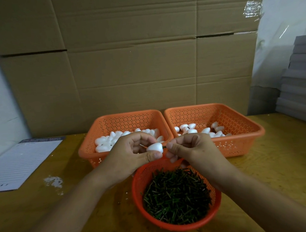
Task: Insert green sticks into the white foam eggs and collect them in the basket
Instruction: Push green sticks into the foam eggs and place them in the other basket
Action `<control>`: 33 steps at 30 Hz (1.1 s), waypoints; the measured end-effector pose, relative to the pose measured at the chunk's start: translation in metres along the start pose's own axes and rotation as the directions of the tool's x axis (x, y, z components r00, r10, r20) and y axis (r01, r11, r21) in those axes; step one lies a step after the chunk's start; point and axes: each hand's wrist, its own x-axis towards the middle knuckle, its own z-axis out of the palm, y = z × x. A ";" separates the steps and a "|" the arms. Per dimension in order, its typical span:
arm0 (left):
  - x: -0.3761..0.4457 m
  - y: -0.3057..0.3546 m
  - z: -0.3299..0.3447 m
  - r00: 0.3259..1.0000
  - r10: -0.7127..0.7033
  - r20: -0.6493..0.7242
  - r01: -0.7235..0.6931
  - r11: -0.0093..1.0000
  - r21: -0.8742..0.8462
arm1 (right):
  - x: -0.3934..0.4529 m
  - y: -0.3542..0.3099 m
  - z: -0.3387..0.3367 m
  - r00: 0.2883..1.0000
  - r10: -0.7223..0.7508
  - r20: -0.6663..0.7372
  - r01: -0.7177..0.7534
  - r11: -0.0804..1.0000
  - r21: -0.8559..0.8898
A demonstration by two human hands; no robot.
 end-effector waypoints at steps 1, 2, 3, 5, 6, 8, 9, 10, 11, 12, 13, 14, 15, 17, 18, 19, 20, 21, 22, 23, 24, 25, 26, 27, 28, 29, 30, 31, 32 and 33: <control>0.000 0.000 0.000 1.000 0.000 0.000 0.000 1.000 -0.002 | 0.000 0.000 0.000 1.000 -0.002 0.004 0.002 1.000 -0.003; 0.000 0.000 0.001 1.000 0.001 0.000 -0.001 1.000 -0.003 | 0.000 0.000 0.000 1.000 -0.002 0.009 0.002 1.000 -0.007; 0.000 0.000 0.001 1.000 0.004 0.001 -0.004 1.000 -0.002 | 0.000 0.001 0.001 1.000 -0.002 0.015 0.002 1.000 -0.014; 0.000 0.000 0.003 1.000 0.014 0.003 -0.014 1.000 0.001 | -0.001 0.002 0.001 1.000 -0.002 0.027 0.003 1.000 -0.029; 0.000 0.000 0.003 1.000 0.017 0.002 -0.017 1.000 0.001 | -0.001 0.002 0.001 1.000 -0.002 0.029 0.003 0.999 -0.033; 0.000 0.000 0.003 1.000 0.020 -0.001 -0.020 1.000 0.007 | -0.001 0.003 0.002 0.999 0.004 0.032 -0.003 0.999 -0.032; 0.000 0.001 0.003 1.000 0.022 -0.002 -0.022 1.000 0.009 | -0.001 0.003 0.002 0.999 0.009 0.036 -0.008 0.999 -0.034; 0.000 0.001 0.002 1.000 0.025 -0.006 -0.025 1.000 0.004 | -0.001 0.003 0.002 0.999 0.014 0.043 -0.012 0.999 -0.041; 0.000 0.002 0.002 0.999 0.029 -0.015 -0.030 1.000 -0.010 | -0.001 0.003 0.002 0.998 0.020 0.054 -0.017 0.998 -0.052; 0.000 0.003 0.001 0.999 0.036 -0.025 -0.037 0.999 -0.034 | -0.002 0.003 0.003 0.997 0.027 0.067 -0.022 0.997 -0.068; 0.000 0.004 0.000 0.999 0.041 -0.033 -0.043 0.997 -0.062 | -0.003 0.003 0.004 0.996 0.035 0.083 -0.028 0.996 -0.084; 0.000 0.005 0.000 0.998 0.044 -0.036 -0.047 0.995 -0.087 | -0.003 0.003 0.005 0.994 0.043 0.100 -0.033 0.995 -0.096; 0.000 0.006 0.000 0.998 0.044 -0.036 -0.048 0.993 -0.105 | -0.004 0.003 0.006 0.992 0.049 0.116 -0.038 0.994 -0.100; -0.001 0.006 0.001 0.999 0.038 -0.033 -0.041 0.992 -0.123 | -0.006 0.002 0.008 0.989 0.055 0.135 -0.042 0.994 -0.099; -0.001 0.006 0.002 0.999 0.032 -0.031 -0.036 0.990 -0.133 | -0.007 0.001 0.009 0.990 0.054 0.134 -0.041 0.994 -0.100; -0.001 0.007 0.003 0.999 0.025 -0.030 -0.030 0.989 -0.143 | -0.007 0.000 0.009 0.991 0.051 0.126 -0.038 0.994 -0.101; -0.001 0.007 0.004 0.999 0.020 -0.030 -0.025 0.989 -0.149 | -0.007 0.000 0.009 0.992 0.049 0.114 -0.037 0.994 -0.100; -0.001 0.007 0.005 0.999 0.017 -0.031 -0.022 0.989 -0.149 | -0.008 0.000 0.010 0.994 0.048 0.099 -0.039 0.995 -0.094; -0.001 0.007 0.005 0.999 0.015 -0.032 -0.020 0.989 -0.146 | -0.008 0.000 0.010 0.995 0.049 0.085 -0.041 0.995 -0.088; -0.001 0.007 0.006 0.999 0.012 -0.035 -0.017 0.989 -0.146 | -0.008 0.000 0.010 0.996 0.048 0.076 -0.042 0.995 -0.085; -0.001 0.007 0.006 0.999 0.010 -0.039 -0.015 0.989 -0.146 | -0.008 0.000 0.010 0.996 0.046 0.071 -0.040 0.995 -0.087; -0.002 0.007 0.007 0.999 0.007 -0.043 -0.013 0.989 -0.147 | -0.009 0.000 0.011 0.997 0.042 0.071 -0.036 0.995 -0.091; -0.002 0.007 0.007 0.999 0.005 -0.045 -0.011 0.989 -0.144 | -0.009 0.000 0.011 0.997 0.037 0.073 -0.030 0.995 -0.095; -0.002 0.007 0.008 0.999 0.002 -0.046 -0.008 0.990 -0.138 | -0.009 0.000 0.012 0.997 0.030 0.077 -0.023 0.995 -0.100; -0.002 0.007 0.008 0.999 -0.002 -0.043 -0.003 0.991 -0.131 | -0.009 -0.001 0.012 0.996 0.024 0.081 -0.016 0.994 -0.107; -0.002 0.007 0.008 0.999 -0.009 -0.037 0.004 0.992 -0.129 | -0.009 -0.001 0.011 0.996 0.021 0.086 -0.011 0.994 -0.113; -0.002 0.008 0.007 1.000 -0.018 -0.026 0.014 0.991 -0.134 | -0.009 -0.001 0.011 0.995 0.022 0.093 -0.011 0.993 -0.117; -0.002 0.009 0.007 1.000 -0.027 -0.011 0.025 0.990 -0.142 | -0.009 -0.002 0.010 0.994 0.028 0.105 -0.015 0.993 -0.116; -0.002 0.009 0.006 0.999 -0.034 0.004 0.035 0.988 -0.150 | -0.009 -0.002 0.009 0.992 0.036 0.120 -0.022 0.994 -0.110; -0.002 0.010 0.006 0.999 -0.042 0.017 0.044 0.987 -0.155 | -0.008 -0.002 0.008 0.990 0.042 0.137 -0.029 0.995 -0.100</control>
